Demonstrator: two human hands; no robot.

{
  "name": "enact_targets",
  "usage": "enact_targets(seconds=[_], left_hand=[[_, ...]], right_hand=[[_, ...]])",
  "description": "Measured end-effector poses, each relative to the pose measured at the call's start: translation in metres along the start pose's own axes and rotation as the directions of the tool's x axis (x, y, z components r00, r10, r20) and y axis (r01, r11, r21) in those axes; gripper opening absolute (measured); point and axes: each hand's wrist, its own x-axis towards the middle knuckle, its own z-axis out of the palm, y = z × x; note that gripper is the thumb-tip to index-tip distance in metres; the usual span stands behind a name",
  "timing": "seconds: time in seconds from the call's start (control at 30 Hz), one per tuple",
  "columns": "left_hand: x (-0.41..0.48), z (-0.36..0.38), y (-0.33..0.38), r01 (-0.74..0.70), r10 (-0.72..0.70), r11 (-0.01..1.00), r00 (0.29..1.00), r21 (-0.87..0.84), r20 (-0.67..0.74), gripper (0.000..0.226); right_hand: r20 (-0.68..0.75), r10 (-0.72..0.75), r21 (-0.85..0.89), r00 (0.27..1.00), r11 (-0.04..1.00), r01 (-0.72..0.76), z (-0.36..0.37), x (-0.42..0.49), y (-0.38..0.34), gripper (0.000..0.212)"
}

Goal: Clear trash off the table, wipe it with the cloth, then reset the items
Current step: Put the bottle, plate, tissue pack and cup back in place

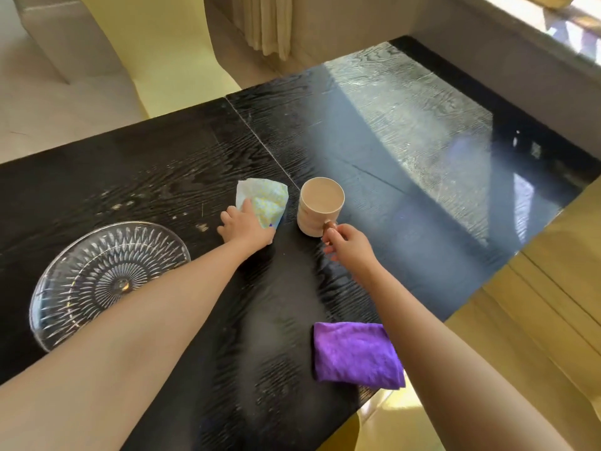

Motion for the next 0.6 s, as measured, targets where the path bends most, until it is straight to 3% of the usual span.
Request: enact_targets(seconds=[0.07,0.3,0.47,0.6], left_hand=[[-0.007,-0.007,-0.004,0.010,-0.010,0.999,1.000,-0.052,-0.002,0.081],[-0.046,-0.064,-0.070,-0.004,-0.032,0.972,0.988,-0.237,-0.150,0.079],[-0.092,-0.099,-0.181,0.156,-0.235,0.946,0.934,-0.286,-0.269,0.079],[-0.117,-0.115,-0.254,0.381,-0.475,0.864,0.835,-0.330,-0.279,0.081]], right_hand=[[-0.020,0.001,0.078,1.000,0.997,0.001,0.006,-0.002,-0.001,0.019],[-0.151,-0.091,0.035,0.984,0.995,0.098,0.015,-0.018,0.001,0.027],[-0.102,-0.156,0.110,0.982,0.980,0.167,0.030,-0.033,-0.010,0.027],[-0.037,-0.227,0.128,0.973,0.965,0.230,0.059,-0.044,-0.043,0.027]])
